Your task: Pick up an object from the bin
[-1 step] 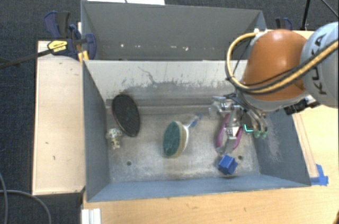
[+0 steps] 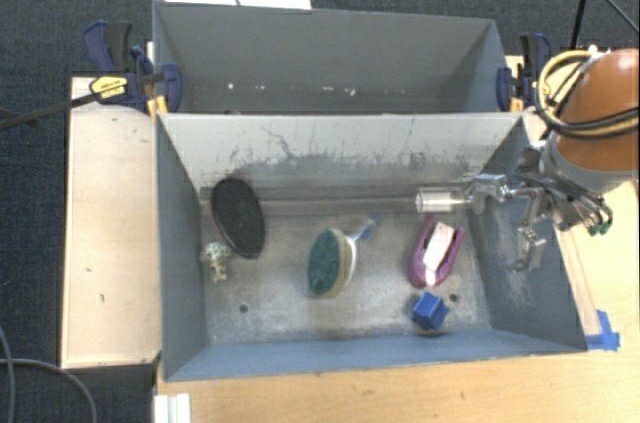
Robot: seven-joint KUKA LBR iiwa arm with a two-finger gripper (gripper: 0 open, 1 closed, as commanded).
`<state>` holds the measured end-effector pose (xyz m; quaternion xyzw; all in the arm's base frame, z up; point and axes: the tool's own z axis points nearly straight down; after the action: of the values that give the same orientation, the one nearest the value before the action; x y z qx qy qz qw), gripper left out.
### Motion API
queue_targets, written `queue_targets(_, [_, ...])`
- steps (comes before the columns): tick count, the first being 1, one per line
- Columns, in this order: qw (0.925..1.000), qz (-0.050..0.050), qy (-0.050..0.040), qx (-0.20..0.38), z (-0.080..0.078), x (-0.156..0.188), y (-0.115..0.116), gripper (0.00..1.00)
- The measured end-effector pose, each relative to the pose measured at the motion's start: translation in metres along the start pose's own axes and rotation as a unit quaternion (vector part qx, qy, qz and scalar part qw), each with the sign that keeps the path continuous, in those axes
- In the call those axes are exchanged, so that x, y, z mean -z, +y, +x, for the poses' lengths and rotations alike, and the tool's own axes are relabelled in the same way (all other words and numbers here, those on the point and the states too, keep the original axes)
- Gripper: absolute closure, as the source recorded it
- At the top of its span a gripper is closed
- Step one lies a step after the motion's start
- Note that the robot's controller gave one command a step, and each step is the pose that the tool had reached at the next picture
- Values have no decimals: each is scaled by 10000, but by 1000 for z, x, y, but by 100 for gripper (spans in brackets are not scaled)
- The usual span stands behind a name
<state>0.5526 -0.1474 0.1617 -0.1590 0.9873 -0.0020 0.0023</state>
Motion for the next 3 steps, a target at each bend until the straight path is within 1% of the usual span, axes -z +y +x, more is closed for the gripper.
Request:
queue_targets(1, [9903,-35,12,1388,-25,-41,31,0])
queue_targets(2, [9414,-32,-6,3374,-58,-89,55,0])
queue_targets(3, [9428,-30,-4,3335,-58,-88,54,100])
